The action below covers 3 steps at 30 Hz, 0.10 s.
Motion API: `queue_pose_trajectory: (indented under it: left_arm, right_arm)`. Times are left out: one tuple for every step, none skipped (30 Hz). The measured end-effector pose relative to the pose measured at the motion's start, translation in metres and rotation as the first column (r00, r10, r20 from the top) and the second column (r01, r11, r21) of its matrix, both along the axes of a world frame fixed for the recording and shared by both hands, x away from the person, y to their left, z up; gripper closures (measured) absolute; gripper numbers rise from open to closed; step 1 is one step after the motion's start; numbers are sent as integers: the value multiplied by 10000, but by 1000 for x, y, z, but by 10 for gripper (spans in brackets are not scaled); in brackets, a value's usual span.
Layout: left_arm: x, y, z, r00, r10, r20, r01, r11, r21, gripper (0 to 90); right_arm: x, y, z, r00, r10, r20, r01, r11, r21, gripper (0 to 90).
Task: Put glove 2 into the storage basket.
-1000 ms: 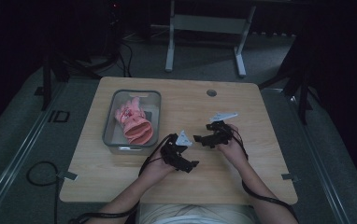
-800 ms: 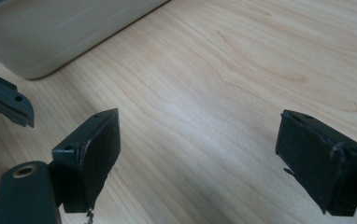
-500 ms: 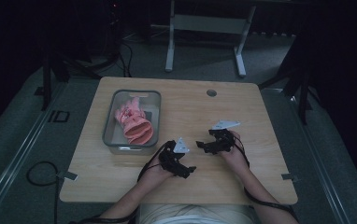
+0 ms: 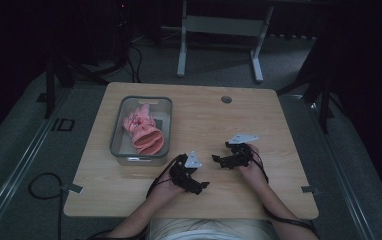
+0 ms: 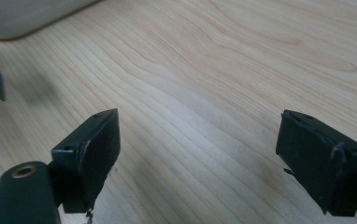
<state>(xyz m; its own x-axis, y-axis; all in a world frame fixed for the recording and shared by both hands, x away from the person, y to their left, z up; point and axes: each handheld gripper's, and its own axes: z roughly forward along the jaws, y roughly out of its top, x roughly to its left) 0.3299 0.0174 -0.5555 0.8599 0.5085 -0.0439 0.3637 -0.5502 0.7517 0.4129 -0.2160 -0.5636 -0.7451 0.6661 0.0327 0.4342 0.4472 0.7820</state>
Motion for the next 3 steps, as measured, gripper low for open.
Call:
queue_pose_trajectory:
  left_arm:
    - [0,0,0,10000,-18,-17,18,10000,-23,113]
    - [0,0,0,10000,-25,-3,25,10000,-35,113]
    - [0,0,0,10000,-34,33,34,10000,-48,113]
  right_arm:
    - [1,0,0,10000,-12,-36,12,10000,-67,138]
    - [1,-1,0,10000,-21,-7,21,10000,12,137]
    - [0,-1,0,10000,-51,32,51,9999,108,137]
